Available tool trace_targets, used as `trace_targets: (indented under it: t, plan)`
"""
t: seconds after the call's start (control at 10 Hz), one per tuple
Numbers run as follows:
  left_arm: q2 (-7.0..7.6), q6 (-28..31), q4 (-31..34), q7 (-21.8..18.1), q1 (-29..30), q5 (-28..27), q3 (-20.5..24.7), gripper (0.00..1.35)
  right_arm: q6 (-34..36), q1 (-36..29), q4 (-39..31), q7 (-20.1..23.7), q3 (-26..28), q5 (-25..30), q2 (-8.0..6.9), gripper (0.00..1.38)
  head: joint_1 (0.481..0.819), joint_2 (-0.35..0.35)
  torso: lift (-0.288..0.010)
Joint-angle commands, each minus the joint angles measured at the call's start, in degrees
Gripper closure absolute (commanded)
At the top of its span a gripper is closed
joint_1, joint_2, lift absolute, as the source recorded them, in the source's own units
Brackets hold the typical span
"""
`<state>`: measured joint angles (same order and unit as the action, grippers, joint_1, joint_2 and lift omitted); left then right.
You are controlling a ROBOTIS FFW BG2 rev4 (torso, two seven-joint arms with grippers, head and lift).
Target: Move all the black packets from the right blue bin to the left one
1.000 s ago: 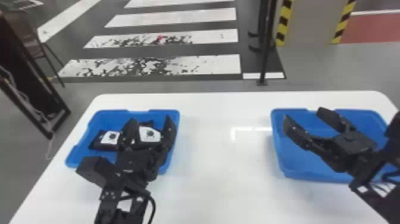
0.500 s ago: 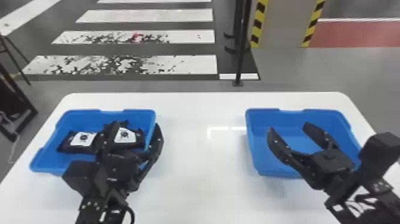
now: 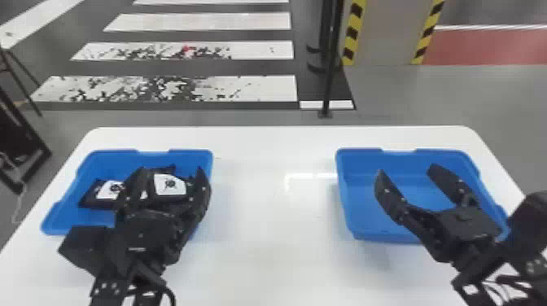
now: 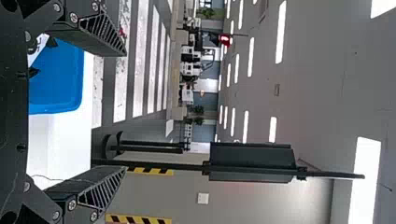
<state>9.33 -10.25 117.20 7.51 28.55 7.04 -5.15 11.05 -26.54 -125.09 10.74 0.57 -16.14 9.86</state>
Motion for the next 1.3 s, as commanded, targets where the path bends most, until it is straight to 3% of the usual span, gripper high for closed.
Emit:
trace_targets:
  t: [0.0,1.2]
  plan:
    - [-0.10,-1.3,0.0,0.7,0.4,-0.2,0.2,0.20,-0.5,-1.0,-0.8,-0.7,0.0,-0.5,-0.02,0.14,0.695,0.039,-0.168]
    - [-0.46,-4.2,0.0,1.3,1.0,0.0,1.0,0.20,-1.5,-2.3,-2.0,-2.4,0.1,-2.3,-0.19,0.15,0.695,0.052,-0.168]
